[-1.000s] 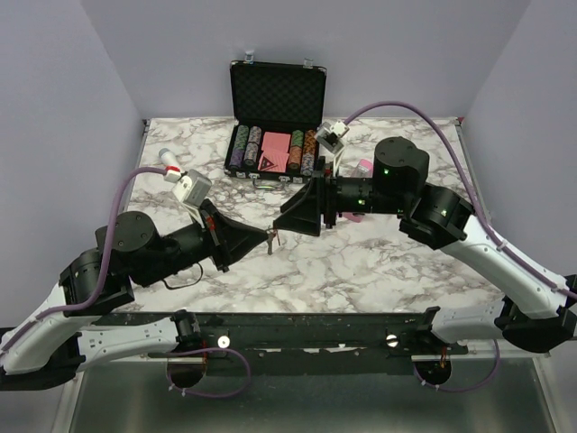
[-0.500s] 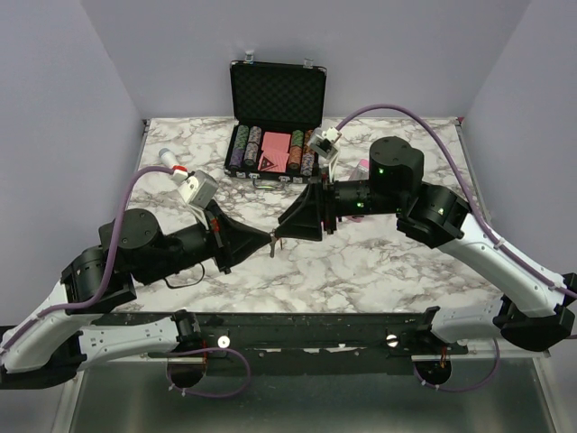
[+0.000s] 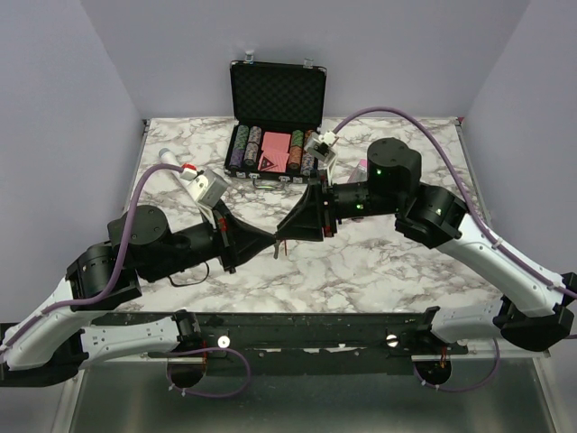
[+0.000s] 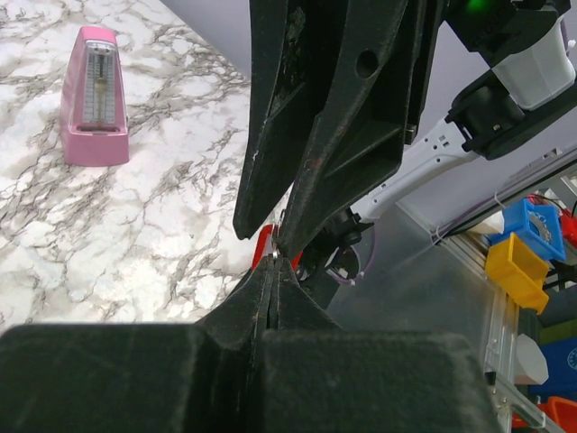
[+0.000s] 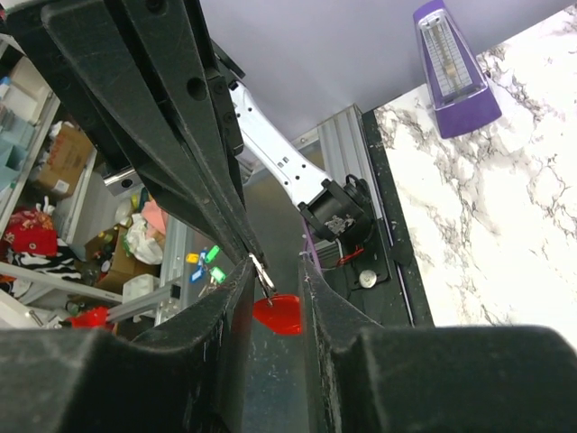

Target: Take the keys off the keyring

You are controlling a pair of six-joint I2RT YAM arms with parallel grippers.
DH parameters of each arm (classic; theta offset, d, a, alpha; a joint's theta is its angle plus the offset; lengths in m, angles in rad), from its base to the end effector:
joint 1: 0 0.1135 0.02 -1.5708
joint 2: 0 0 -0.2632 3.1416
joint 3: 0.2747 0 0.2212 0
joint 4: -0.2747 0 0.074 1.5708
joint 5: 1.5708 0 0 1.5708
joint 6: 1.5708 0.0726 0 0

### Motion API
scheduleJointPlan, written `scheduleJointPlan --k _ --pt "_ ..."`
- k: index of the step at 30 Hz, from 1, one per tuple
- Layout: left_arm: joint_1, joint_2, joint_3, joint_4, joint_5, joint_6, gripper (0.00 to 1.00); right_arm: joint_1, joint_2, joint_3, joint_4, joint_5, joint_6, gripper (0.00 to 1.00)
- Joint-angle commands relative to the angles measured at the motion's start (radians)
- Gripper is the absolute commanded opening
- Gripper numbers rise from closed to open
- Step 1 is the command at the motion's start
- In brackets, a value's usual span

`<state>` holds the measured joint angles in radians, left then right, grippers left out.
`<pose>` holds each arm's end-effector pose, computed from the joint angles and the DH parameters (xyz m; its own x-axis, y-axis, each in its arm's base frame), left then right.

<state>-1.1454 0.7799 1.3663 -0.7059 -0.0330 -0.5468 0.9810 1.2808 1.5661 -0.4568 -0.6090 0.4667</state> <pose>0.0527 -0.1106 0.4489 -0.5083 -0.1372 -0.8502 0.7405 0.4343 -0.5129 0.1122 0.2423 0.4604 -0.5325 -0.1322 -0.8360 -0.8460 0.0529 0.5305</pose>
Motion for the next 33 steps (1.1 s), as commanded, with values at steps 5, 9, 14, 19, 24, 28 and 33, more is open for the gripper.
scheduleJointPlan --k 5,9,14,19,24,28,33 --pt "0.003 0.005 0.031 -0.001 0.070 0.010 0.00 0.005 -0.012 -0.028 0.030 -0.031 -0.003 0.26" --pt "0.003 0.016 0.037 -0.009 0.105 0.019 0.00 0.007 -0.020 -0.046 0.072 -0.040 0.013 0.19" --pt "0.004 0.032 0.054 -0.033 0.125 0.027 0.00 0.005 -0.034 -0.084 0.113 -0.049 0.030 0.01" --pt "0.004 0.035 0.079 -0.030 0.128 0.024 0.00 0.007 -0.081 -0.172 0.216 -0.049 0.078 0.01" --pt "0.006 0.058 0.128 -0.050 0.116 0.021 0.25 0.005 -0.139 -0.261 0.341 -0.034 0.139 0.01" --pt "0.004 0.055 0.168 -0.050 0.104 0.028 0.66 0.007 -0.182 -0.330 0.437 -0.015 0.179 0.01" --pt "0.006 0.013 0.139 0.017 0.120 0.028 0.66 0.005 -0.233 -0.397 0.593 0.009 0.230 0.01"
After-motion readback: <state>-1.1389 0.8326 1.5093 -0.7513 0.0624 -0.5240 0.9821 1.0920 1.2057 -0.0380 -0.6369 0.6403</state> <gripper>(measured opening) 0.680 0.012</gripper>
